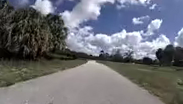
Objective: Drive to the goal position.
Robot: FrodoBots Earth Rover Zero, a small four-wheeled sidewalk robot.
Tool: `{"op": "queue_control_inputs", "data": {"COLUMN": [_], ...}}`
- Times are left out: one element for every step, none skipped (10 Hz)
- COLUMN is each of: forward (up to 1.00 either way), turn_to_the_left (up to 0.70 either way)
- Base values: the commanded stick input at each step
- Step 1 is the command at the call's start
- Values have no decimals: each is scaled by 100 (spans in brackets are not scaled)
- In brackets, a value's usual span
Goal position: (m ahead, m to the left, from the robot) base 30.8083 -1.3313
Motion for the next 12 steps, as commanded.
{"op": "queue_control_inputs", "data": {"forward": [70, 70, 70, 70, 70, 70, 70, 70, 70, 70, 70, 70], "turn_to_the_left": [0, 0, 0, 0, 0, 0, 0, 0, 0, 0, 0, 0]}}
